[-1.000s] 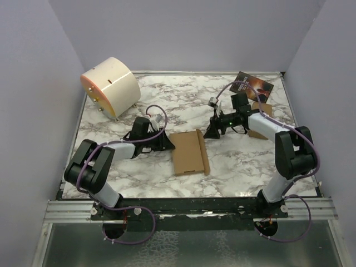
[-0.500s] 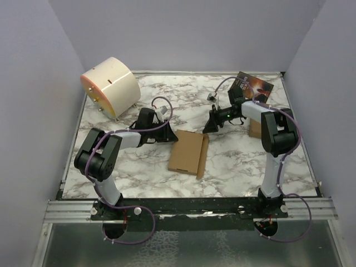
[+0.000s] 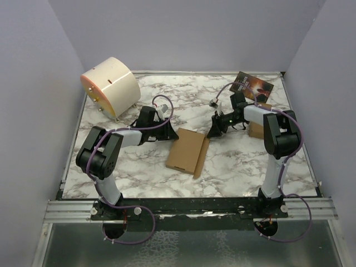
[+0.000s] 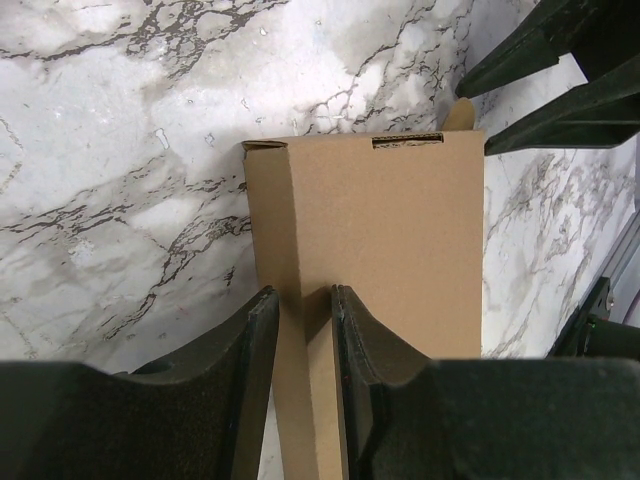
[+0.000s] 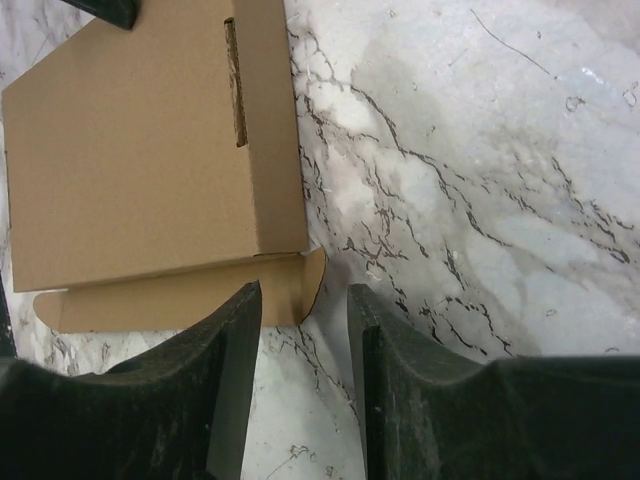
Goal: Fold the paper box
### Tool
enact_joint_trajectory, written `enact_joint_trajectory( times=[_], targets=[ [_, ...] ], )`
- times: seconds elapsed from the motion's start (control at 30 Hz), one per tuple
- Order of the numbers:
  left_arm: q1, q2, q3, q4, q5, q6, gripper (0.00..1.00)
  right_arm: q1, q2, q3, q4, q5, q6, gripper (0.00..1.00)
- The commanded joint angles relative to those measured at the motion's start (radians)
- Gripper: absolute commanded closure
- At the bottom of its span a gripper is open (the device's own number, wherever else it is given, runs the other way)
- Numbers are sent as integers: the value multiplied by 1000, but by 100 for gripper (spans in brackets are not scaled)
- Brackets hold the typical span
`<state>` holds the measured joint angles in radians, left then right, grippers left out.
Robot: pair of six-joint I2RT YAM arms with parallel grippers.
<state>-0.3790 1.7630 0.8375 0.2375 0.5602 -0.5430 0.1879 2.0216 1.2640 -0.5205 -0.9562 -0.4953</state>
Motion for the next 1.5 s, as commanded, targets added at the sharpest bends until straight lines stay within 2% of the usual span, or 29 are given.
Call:
enact_joint_trajectory(
  times=[0.0,0.37,0.67,1.03,1.17,1.2,1.33,1.47],
  targets=[
    [6,2,-8,-7,-5,15,69,-4,-15,-7,32,34,-9,63],
    [6,7,-6,1,1,9,69,-4,-34,-29,46,-25,-47,88],
    [7,13,1,0,3,6,69,-3,-88,-80,69,-45,-108,94],
    [8,21,2,16,16,-13,69,28,-164,-149,132,14,-123,96],
    [8,22,2,16,20,-12,69,28,-145,-131,127,61,-69,96],
    [9,21,1,17,21,-13,69,28,-139,-121,122,73,-57,94],
    [13,16,-4,18,25,-12,69,22,-139,-116,135,89,-17,77],
    [14,17,-6,22,30,-12,69,10,-138,-115,128,81,-18,72]
  ],
)
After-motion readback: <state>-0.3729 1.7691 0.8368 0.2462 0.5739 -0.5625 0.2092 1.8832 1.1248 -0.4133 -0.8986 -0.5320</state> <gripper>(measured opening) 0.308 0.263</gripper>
